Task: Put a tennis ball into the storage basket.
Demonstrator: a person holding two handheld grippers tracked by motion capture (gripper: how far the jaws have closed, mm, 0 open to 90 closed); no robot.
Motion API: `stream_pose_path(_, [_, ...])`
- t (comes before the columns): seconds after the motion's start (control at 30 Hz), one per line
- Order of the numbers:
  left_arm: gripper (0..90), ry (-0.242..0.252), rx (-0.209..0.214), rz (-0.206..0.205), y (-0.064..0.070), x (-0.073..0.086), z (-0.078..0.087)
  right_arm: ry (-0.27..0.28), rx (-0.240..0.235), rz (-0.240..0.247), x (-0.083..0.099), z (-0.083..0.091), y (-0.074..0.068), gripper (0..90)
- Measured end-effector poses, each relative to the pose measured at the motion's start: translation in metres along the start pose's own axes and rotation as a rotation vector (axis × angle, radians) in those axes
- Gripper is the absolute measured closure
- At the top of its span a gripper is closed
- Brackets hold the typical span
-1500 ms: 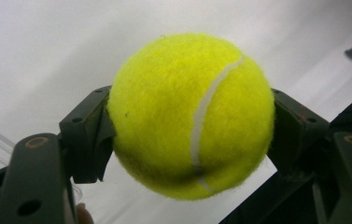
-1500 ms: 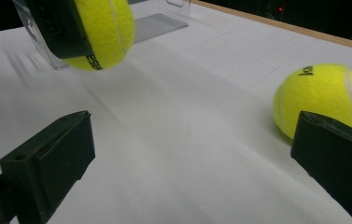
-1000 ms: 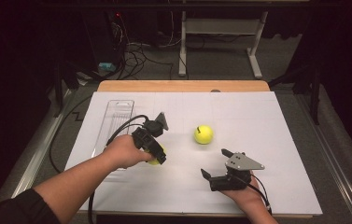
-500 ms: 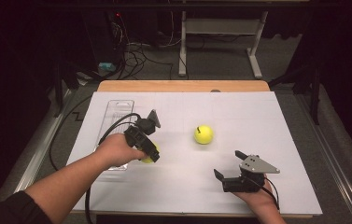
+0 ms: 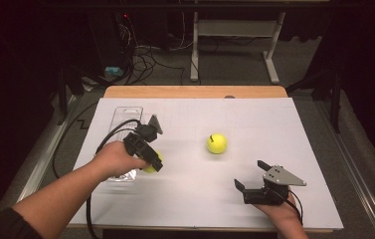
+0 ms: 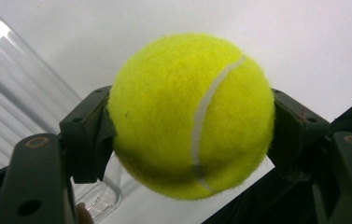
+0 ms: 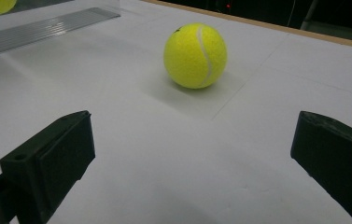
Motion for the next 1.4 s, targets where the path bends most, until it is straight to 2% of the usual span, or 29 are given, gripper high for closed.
stream_pose_path(0.47, [27.1, -0.003, 0.005, 0.028, -0.013, 0.003, 0.011, -0.001, -0.007, -0.009, -0.001, -0.001, 0.000, 0.0])
stream_pose_path(1.4, [27.1, 0.010, -0.036, 0.132, -0.057, -0.003, 0.036, 0.007, -0.015, -0.003, -0.002, -0.002, -0.001, 0.0])
Point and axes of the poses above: each handheld gripper's, and its own axes: z roughly backward along the jaws, x roughly out of its underside, y roughly to its right, the point moved 3 cm from there along -z, roughly forward along the jaws, and after that the axes turned 5 degrees about z, right-handed, at the moved point
